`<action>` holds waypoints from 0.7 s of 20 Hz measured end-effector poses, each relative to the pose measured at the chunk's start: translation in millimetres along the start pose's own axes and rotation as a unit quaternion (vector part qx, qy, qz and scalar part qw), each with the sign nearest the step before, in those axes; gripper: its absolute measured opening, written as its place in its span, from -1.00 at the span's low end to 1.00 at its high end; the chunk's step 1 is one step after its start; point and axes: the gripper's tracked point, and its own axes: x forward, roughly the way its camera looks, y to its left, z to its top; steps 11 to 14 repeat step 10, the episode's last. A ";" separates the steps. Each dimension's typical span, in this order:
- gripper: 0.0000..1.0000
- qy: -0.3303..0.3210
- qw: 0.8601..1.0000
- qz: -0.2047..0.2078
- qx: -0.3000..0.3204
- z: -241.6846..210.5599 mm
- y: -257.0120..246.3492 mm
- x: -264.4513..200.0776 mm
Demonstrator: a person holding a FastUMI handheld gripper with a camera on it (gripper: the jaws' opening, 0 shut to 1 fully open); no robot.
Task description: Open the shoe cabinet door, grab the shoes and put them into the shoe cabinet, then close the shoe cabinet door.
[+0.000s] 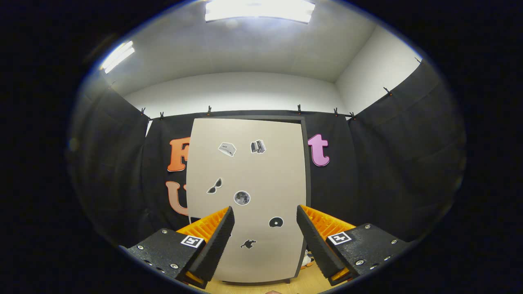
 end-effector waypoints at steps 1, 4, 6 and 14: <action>0.90 -0.005 1.000 -0.001 -0.002 3.6 -0.4 -2.8; 0.89 -0.015 1.000 -0.006 -0.010 10.2 -2.1 -7.3; 0.89 -0.019 1.000 -0.010 -0.013 13.7 -4.0 -10.2; 0.90 -0.021 0.999 -0.016 -0.017 16.6 -5.4 -15.3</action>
